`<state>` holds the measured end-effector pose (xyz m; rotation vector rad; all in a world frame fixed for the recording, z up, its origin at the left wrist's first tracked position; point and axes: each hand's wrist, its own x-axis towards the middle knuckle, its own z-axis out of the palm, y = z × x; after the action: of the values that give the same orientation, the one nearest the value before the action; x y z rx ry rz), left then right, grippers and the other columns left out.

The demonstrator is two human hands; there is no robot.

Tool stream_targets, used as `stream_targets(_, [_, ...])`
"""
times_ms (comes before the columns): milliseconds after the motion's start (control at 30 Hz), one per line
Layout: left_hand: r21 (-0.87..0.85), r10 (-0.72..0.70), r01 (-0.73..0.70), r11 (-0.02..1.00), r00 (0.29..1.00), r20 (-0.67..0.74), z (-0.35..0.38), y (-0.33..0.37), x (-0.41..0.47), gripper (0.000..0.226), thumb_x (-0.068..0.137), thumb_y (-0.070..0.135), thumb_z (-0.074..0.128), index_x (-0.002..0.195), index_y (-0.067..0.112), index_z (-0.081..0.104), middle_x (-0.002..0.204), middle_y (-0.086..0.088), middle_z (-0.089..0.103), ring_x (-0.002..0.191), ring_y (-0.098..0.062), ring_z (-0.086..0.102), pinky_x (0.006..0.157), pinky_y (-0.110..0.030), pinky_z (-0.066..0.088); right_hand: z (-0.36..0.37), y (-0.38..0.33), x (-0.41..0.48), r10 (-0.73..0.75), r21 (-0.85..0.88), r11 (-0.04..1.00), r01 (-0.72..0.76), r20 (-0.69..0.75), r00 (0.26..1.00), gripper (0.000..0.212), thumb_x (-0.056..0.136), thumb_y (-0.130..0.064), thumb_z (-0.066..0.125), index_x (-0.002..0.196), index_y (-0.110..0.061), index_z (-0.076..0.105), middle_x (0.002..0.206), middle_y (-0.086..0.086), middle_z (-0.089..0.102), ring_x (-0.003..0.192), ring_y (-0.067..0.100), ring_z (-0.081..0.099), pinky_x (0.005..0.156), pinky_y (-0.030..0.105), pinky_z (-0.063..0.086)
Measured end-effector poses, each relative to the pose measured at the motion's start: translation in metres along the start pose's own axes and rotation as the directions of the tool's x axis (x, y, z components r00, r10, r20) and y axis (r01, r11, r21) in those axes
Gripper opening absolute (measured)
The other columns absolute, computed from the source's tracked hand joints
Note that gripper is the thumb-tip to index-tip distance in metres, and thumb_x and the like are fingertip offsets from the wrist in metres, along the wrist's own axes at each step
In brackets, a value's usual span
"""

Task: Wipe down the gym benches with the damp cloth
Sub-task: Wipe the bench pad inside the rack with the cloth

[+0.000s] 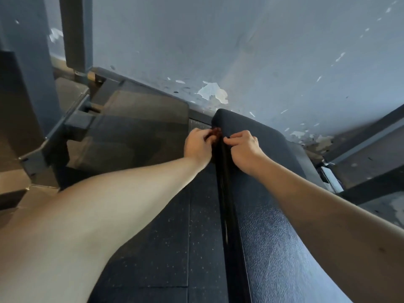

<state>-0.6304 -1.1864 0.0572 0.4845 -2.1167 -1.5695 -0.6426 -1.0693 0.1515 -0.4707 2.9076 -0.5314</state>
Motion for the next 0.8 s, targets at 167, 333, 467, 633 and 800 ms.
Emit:
stream_targets(167, [-0.090, -0.036, 0.036, 0.995, 0.999, 0.005, 0.001, 0.001, -0.029, 0.020, 0.100, 0.016, 0.060, 0.112, 0.014, 0.076, 0.103, -0.004, 0.059, 0.096, -0.019, 0.060, 0.083, -0.024, 0.040, 0.001, 0.003, 0.000, 0.025, 0.045, 0.999, -0.025, -0.010, 1.000, 0.056, 0.094, -0.004, 0.035, 0.128, -0.031, 0.071, 0.130, -0.013, 0.047, 0.139, 0.027, 0.040, 0.119, 0.044, 0.034])
stream_targets(333, [-0.132, -0.056, 0.062, 0.989, 0.997, 0.050, -0.008, 0.002, -0.078, 0.022, 0.101, 0.020, 0.061, 0.117, 0.014, 0.073, 0.104, 0.003, 0.057, 0.090, -0.008, 0.055, 0.074, -0.013, 0.037, 0.000, 0.005, -0.025, 0.026, 0.056, 0.998, -0.025, -0.022, 0.999, 0.057, 0.089, -0.004, 0.037, 0.130, -0.024, 0.071, 0.149, 0.000, 0.051, 0.138, 0.026, 0.046, 0.110, 0.027, 0.038])
stream_targets(467, [-0.180, -0.078, 0.089, 0.980, 0.995, 0.065, -0.009, -0.004, -0.107, 0.023, 0.100, 0.023, 0.062, 0.120, 0.016, 0.073, 0.104, 0.006, 0.059, 0.092, -0.005, 0.058, 0.081, -0.014, 0.040, 0.005, 0.011, -0.064, -0.029, 0.013, 0.999, 0.031, -0.124, 0.992, 0.050, 0.088, -0.006, 0.042, 0.124, -0.018, 0.074, 0.140, 0.001, 0.061, 0.138, 0.027, 0.045, 0.118, 0.042, 0.037])
stream_targets(633, [-0.104, -0.012, 0.014, 0.994, 1.000, 0.016, -0.011, 0.001, -0.089, 0.020, 0.099, 0.020, 0.063, 0.113, 0.017, 0.077, 0.101, 0.000, 0.061, 0.094, -0.015, 0.060, 0.084, -0.025, 0.043, 0.002, 0.010, -0.085, -0.028, -0.053, 0.998, 0.022, -0.105, 0.994, 0.055, 0.095, -0.002, 0.038, 0.136, -0.023, 0.066, 0.149, -0.006, 0.049, 0.139, 0.026, 0.034, 0.120, 0.042, 0.027])
stream_targets(800, [-0.018, -0.050, 0.049, 0.999, 0.997, -0.050, -0.003, 0.016, -0.043, 0.024, 0.100, 0.030, 0.060, 0.112, 0.019, 0.078, 0.106, -0.010, 0.063, 0.099, -0.028, 0.063, 0.087, -0.036, 0.050, 0.001, 0.005, -0.087, 0.011, -0.045, 0.999, -0.015, -0.083, 0.996, 0.060, 0.095, 0.000, 0.035, 0.138, -0.030, 0.063, 0.150, -0.008, 0.044, 0.137, 0.026, 0.031, 0.118, 0.040, 0.025])
